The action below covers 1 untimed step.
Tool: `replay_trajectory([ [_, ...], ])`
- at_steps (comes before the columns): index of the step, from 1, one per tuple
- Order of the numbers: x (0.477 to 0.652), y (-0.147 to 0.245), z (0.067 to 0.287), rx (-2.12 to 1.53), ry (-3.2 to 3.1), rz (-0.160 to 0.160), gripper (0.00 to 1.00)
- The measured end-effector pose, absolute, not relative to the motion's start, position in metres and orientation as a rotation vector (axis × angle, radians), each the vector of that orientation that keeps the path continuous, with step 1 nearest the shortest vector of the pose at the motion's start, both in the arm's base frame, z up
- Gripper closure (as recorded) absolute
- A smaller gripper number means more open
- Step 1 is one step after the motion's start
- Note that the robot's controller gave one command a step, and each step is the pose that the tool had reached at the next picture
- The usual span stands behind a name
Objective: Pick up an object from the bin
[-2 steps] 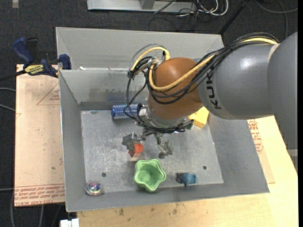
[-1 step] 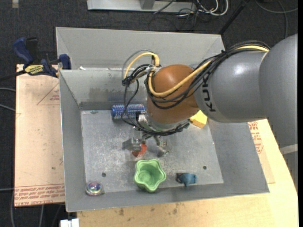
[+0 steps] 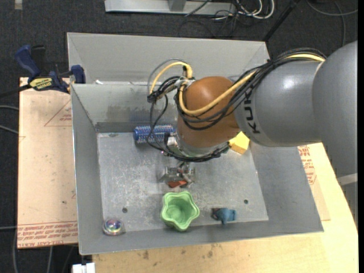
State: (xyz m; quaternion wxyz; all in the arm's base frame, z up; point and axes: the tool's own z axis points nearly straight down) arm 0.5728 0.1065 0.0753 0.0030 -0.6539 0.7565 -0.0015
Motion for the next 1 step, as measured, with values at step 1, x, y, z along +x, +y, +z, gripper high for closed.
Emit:
replay_trajectory([
  [1,0.5242,0.0563,0.1778,-2.039,2.383,-0.006,1.0],
])
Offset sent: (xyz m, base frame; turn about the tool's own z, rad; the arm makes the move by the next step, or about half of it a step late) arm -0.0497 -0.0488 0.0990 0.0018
